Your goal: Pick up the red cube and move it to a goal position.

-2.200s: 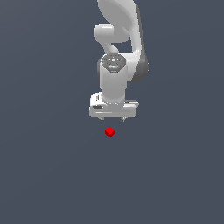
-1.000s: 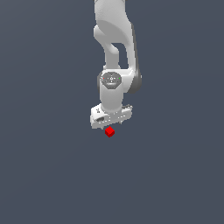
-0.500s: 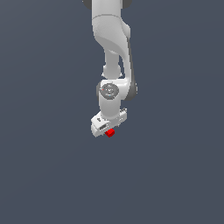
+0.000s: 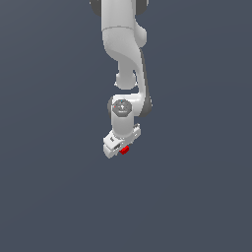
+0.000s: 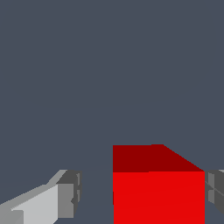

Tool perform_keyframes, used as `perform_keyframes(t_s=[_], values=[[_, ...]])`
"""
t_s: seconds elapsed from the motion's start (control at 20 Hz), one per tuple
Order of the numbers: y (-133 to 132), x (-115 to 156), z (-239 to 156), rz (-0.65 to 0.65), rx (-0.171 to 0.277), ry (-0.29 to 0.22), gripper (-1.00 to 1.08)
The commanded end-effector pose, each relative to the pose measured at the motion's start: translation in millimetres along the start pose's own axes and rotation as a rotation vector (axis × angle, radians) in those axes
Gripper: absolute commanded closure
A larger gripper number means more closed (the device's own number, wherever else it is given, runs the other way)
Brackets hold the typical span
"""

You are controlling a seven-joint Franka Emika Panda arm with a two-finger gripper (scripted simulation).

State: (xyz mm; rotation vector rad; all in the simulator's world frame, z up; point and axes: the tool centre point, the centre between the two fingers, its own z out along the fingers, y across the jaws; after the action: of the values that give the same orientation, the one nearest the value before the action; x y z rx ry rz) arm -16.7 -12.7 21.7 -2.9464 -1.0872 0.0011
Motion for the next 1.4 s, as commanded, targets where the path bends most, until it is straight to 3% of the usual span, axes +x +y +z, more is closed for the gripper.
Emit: perform_keyframes(t_s=[0.0,0.05,0.1,0.8,1.35], values=[[0.5,0.2,1.7,-0.01,-0.001,0.001,-0.92],[0.7,0.2,1.7,-0.01,-0.001,0.001,-0.92],[0.7,0.2,1.7,-0.01,-0.001,0.001,1.08],[2.3,-0.4,-3.5,-0.01,-0.001,0.0,1.08],[21.5,-6.1,-70.4,-0.011,-0.001,0.0,1.08]])
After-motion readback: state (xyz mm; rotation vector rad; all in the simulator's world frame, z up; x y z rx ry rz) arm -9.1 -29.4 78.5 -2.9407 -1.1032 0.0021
